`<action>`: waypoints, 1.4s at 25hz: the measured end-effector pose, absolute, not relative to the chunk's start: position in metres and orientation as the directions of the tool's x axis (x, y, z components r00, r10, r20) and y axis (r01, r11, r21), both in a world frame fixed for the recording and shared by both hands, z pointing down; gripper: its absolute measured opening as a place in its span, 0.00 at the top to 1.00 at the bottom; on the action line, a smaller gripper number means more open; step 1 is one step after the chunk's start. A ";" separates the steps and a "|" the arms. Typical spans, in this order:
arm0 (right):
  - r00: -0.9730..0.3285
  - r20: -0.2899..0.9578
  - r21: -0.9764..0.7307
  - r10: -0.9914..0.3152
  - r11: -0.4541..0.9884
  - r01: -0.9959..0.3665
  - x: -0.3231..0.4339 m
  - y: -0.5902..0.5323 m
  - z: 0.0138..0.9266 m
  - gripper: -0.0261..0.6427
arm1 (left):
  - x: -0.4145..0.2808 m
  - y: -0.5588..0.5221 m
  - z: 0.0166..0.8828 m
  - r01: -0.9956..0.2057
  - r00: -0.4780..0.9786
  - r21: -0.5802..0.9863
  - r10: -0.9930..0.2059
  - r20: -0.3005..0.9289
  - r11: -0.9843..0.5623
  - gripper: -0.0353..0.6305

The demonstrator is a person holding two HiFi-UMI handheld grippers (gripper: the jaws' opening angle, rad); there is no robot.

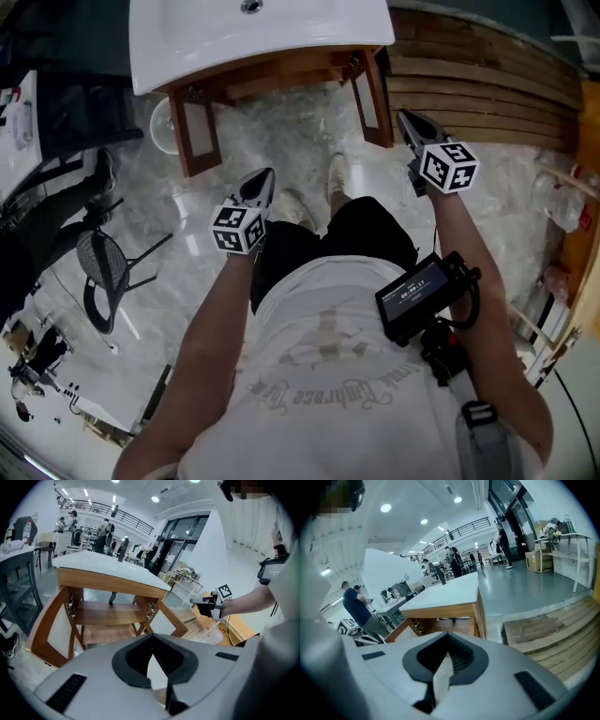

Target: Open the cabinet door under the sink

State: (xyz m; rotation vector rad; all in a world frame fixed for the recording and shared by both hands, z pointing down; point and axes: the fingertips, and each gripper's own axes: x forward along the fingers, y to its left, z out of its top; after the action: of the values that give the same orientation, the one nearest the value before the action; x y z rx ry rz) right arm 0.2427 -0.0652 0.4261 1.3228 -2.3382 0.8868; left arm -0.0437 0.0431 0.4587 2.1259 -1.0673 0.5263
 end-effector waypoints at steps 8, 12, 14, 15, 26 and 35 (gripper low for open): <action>-0.604 0.440 -0.360 -0.665 0.485 -0.797 0.167 -0.045 0.352 0.94 | -0.085 0.068 0.405 -0.812 0.582 0.378 -0.577 0.572 -0.444 0.93; -0.653 0.387 -0.354 -0.651 0.549 -0.757 0.132 -0.027 0.327 0.94 | -0.104 0.074 0.386 -0.816 0.578 0.350 -0.610 0.542 -0.460 0.93; -0.665 0.369 -0.354 -0.649 0.563 -0.747 0.119 -0.015 0.317 0.94 | -0.114 0.078 0.378 -0.815 0.578 0.339 -0.618 0.533 -0.469 0.93; -0.668 0.363 -0.354 -0.649 0.567 -0.743 0.114 -0.009 0.314 0.94 | -0.118 0.079 0.374 -0.814 0.579 0.334 -0.620 0.529 -0.475 0.93; -0.687 0.364 -0.350 -0.629 0.591 -0.727 0.070 0.042 0.301 0.94 | -0.141 0.092 0.353 -0.805 0.594 0.340 -0.657 0.465 -0.487 0.93; -0.687 0.365 -0.343 -0.629 0.595 -0.727 0.066 0.056 0.291 0.94 | -0.136 0.108 0.347 -0.793 0.609 0.349 -0.648 0.457 -0.499 0.93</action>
State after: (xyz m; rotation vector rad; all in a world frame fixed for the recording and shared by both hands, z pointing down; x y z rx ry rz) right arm 0.0662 0.0560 0.2908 1.1271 -2.6174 0.7022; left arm -0.1360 0.1085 0.3467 2.3046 -1.1356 0.3611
